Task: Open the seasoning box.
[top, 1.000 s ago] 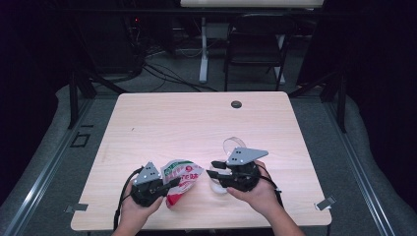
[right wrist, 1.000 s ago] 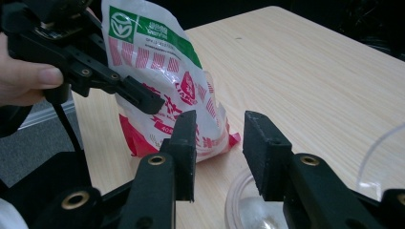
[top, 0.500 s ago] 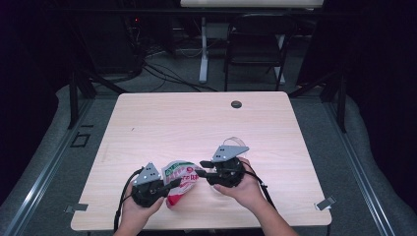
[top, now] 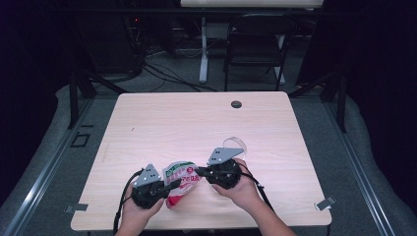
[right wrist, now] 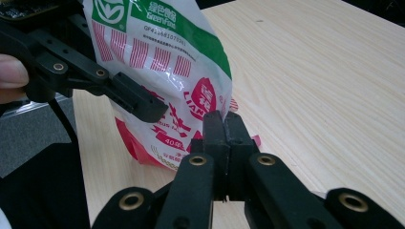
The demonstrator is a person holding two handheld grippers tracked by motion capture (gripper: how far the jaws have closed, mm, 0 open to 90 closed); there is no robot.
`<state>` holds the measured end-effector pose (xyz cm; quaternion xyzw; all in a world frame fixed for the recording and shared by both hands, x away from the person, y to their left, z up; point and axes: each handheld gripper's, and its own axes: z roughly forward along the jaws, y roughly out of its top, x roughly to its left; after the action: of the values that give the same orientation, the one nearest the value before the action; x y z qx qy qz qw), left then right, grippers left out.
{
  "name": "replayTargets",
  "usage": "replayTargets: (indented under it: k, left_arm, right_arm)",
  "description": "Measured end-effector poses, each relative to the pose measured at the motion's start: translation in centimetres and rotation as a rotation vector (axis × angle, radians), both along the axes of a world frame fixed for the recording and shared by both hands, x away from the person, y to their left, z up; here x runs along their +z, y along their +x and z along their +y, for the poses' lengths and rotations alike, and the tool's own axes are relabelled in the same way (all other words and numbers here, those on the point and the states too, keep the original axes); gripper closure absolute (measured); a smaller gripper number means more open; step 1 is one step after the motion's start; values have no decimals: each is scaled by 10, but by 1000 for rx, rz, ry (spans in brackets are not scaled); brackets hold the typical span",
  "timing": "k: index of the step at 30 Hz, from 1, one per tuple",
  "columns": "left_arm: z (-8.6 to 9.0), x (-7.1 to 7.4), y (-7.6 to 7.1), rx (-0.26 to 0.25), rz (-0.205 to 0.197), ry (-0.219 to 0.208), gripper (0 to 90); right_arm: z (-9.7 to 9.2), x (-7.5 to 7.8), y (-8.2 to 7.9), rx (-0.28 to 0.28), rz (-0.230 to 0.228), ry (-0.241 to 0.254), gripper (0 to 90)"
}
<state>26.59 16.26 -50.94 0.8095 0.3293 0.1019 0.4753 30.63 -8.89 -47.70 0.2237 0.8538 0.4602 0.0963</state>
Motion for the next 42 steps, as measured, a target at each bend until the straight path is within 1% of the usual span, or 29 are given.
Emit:
replayTargets:
  k: [2, 4, 9, 13, 14, 17, 19, 20, 21, 22, 23, 24, 26, 27, 29, 33, 34, 36, 38, 39, 40, 42]
  left_arm:
    - [2, 1, 0, -1, 3, -1, 891]
    - [3, 1, -1, 4, 3, -14, 886]
    - [9, 1, -1, -3, 20, -43, 869]
    - [10, 1, -3, -4, 18, -52, 843]
    - [11, 1, -3, -1, 12, -48, 825]
    - [12, 0, -4, 27, -7, -39, 695]
    - [11, -4, -3, 53, -5, -9, 601]
    - [10, -6, -3, 67, 7, -1, 559]
    - [9, -8, -3, 76, 3, 10, 527]
    - [9, -9, -3, 75, 1, 11, 509]
    - [8, -10, -2, 74, 6, -1, 499]
    - [8, -11, -2, 69, 20, -23, 491]
    - [7, -13, -1, 63, 35, -35, 459]
    - [6, -15, 0, 62, 48, -33, 441]
    - [4, -19, 2, 54, 67, -10, 412]
    - [0, -25, 4, 79, 77, 10, 355]
    - [0, -27, 5, 86, 77, 22, 350]
    - [-2, -32, 7, 109, 83, 30, 347]
    - [-2, -35, 8, 116, 94, 27, 334]
    - [-2, -36, 9, 115, 95, 19, 332]
    - [-3, -37, 9, 119, 105, 12, 333]
    - [-4, -40, 9, 117, 114, 22, 332]
  right_arm:
    - [0, 0, -1, 5, -3, -6, 900]
    - [0, 1, -2, 12, 0, -4, 900]
    - [3, 4, -8, 28, -5, -5, 900]
    - [3, 7, -13, 39, -14, -9, 900]
    - [3, 7, -14, 39, -15, -12, 900]
    - [2, 7, -15, 38, -20, -13, 900]
    - [1, 7, -14, 34, -19, -14, 900]
    - [1, 6, -14, 36, -18, -12, 900]
    - [0, 6, -14, 36, -15, -9, 900]
    - [0, 6, -13, 36, -14, -8, 900]
    - [0, 6, -13, 35, -14, -5, 900]
    - [0, 5, -13, 36, -14, -4, 900]
    - [0, 5, -13, 37, -17, -6, 900]
    - [0, 5, -13, 38, -19, -9, 900]
    - [-1, 5, -13, 39, -17, -4, 900]
    - [-1, 5, -13, 41, -20, -5, 900]
    - [-1, 5, -13, 41, -19, -5, 900]
    - [-2, 4, -14, 39, -21, -7, 900]
    - [-2, 4, -13, 39, -22, -4, 900]
    - [-2, 4, -13, 38, -23, -5, 900]
    - [-2, 4, -13, 38, -23, -6, 900]
    - [-2, 4, -14, 37, -25, -4, 900]
